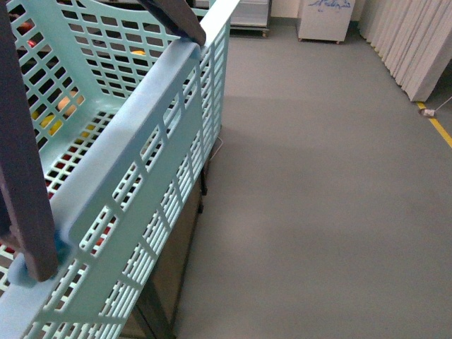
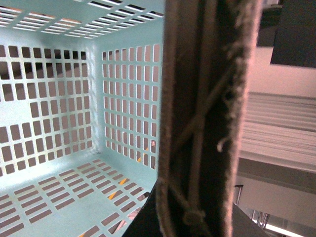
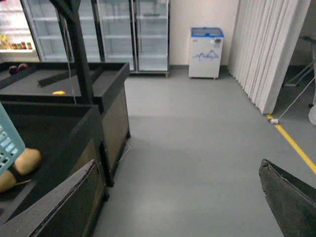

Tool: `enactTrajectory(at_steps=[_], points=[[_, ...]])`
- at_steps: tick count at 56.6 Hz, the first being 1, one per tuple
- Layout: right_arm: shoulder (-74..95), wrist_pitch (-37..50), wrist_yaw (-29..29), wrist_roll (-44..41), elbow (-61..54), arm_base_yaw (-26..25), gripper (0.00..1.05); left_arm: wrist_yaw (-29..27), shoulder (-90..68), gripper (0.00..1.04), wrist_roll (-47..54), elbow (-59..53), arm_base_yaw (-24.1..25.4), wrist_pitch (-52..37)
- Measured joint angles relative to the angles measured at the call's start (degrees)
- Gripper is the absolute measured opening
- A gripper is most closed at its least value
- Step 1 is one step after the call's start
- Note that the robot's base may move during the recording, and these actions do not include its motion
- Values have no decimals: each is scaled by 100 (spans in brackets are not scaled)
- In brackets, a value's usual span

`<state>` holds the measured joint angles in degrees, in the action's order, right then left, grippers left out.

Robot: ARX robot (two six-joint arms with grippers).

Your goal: Pick mango and avocado into basket

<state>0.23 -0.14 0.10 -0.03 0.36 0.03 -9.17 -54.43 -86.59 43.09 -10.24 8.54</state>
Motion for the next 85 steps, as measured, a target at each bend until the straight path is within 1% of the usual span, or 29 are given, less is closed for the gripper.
enactTrajectory(at_steps=[85], points=[[2, 2, -7, 0, 4, 0, 97, -4, 9, 7, 9, 2, 0, 4]])
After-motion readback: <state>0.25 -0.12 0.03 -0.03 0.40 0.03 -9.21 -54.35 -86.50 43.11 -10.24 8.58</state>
